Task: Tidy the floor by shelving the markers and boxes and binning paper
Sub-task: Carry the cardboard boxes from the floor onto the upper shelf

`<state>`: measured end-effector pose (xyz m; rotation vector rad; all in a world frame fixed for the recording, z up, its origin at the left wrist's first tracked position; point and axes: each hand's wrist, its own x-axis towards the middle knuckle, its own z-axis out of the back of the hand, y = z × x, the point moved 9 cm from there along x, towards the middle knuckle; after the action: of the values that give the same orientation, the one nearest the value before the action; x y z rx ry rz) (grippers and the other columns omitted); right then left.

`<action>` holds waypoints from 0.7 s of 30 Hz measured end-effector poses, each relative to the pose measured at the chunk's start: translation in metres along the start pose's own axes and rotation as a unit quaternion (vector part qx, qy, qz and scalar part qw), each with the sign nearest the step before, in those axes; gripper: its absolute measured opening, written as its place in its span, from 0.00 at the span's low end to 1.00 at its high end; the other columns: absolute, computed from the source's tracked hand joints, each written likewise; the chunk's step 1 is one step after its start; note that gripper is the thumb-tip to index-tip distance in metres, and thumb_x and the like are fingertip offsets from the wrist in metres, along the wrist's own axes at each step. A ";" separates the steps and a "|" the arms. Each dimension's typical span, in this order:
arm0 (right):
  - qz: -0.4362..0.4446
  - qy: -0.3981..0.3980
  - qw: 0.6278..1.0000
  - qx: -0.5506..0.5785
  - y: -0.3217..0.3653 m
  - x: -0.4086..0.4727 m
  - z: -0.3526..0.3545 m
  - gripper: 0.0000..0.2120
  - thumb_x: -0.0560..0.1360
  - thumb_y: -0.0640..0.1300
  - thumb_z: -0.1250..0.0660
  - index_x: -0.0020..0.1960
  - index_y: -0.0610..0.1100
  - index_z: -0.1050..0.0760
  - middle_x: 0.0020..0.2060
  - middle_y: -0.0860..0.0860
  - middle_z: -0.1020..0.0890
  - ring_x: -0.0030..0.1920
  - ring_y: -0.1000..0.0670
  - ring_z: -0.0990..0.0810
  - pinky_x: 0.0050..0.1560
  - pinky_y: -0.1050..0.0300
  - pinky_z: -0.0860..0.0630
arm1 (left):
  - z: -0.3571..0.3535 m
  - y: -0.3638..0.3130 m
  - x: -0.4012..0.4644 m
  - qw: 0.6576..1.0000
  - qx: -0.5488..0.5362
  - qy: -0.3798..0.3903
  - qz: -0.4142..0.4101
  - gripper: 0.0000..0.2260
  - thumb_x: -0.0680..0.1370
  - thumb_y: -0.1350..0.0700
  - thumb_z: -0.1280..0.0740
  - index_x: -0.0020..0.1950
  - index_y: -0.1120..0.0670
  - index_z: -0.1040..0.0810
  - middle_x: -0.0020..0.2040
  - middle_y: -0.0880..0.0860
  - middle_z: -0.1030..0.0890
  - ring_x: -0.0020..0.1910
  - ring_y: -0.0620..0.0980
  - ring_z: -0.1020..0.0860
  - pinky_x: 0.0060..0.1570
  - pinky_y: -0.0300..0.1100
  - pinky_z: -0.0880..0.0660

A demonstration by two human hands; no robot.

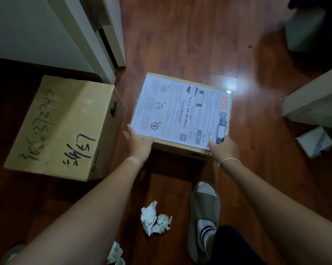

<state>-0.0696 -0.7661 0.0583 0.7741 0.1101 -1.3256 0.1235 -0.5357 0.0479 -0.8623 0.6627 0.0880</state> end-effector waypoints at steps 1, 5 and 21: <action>-0.013 0.000 1.000 -0.003 -0.002 -0.006 -0.002 0.22 0.71 0.47 0.36 0.61 0.38 0.30 0.56 0.39 0.22 0.55 0.39 0.23 0.45 0.56 0.29 | -0.004 -0.001 -0.002 1.000 -0.024 -0.012 0.013 0.41 0.75 0.57 0.33 0.78 0.55 0.58 0.79 0.56 0.51 0.76 0.54 0.44 0.71 0.44 0.44; 0.005 0.041 0.999 -0.023 0.007 -0.029 -0.021 0.21 0.70 0.48 0.36 0.57 0.35 0.30 0.52 0.39 0.22 0.50 0.39 0.21 0.43 0.55 0.24 | -0.029 0.009 -0.007 0.981 -0.171 0.018 0.084 0.46 0.76 0.58 0.34 0.75 0.50 0.69 0.76 0.52 0.41 0.70 0.54 0.31 0.70 0.49 0.36; 0.109 -0.046 0.992 -0.035 0.033 0.013 0.020 0.12 0.72 0.49 0.37 0.50 0.44 0.22 0.50 0.45 0.18 0.48 0.44 0.21 0.41 0.57 0.28 | -0.036 0.019 0.012 0.994 -0.046 0.095 0.021 0.35 0.77 0.50 0.35 0.78 0.51 0.51 0.73 0.55 0.33 0.72 0.55 0.35 0.71 0.53 0.36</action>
<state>-0.0436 -0.7872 0.0816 0.6440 -0.0016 -1.1426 0.1086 -0.5519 0.0111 -0.9532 0.8615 0.0757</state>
